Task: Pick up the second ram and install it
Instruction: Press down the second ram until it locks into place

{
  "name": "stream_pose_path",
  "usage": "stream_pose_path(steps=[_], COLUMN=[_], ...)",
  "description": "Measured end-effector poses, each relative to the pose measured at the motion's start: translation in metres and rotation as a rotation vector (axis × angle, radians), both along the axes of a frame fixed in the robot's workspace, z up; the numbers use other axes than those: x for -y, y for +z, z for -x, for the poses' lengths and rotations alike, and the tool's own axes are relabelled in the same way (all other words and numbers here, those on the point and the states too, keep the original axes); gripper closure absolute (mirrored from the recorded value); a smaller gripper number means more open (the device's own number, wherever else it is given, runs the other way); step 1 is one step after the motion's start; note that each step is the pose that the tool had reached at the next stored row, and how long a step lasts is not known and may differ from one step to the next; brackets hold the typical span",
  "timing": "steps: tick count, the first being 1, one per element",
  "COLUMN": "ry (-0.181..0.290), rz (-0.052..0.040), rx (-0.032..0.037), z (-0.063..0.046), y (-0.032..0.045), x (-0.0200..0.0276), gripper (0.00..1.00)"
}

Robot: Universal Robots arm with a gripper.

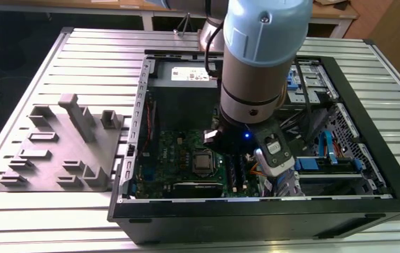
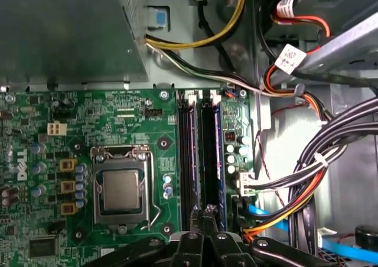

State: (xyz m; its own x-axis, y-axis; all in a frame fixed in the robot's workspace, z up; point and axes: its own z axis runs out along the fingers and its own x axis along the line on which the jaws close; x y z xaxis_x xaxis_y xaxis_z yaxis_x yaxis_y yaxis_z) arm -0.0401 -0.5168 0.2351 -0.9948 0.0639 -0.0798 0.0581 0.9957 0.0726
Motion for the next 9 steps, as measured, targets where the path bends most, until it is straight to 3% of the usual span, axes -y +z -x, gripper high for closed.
stream_pose_path(steps=[9], ry=[0.000], rz=[0.0078], rx=[0.0000], z=[0.0000], y=[-0.0018], x=[0.0066], gripper=[0.93])
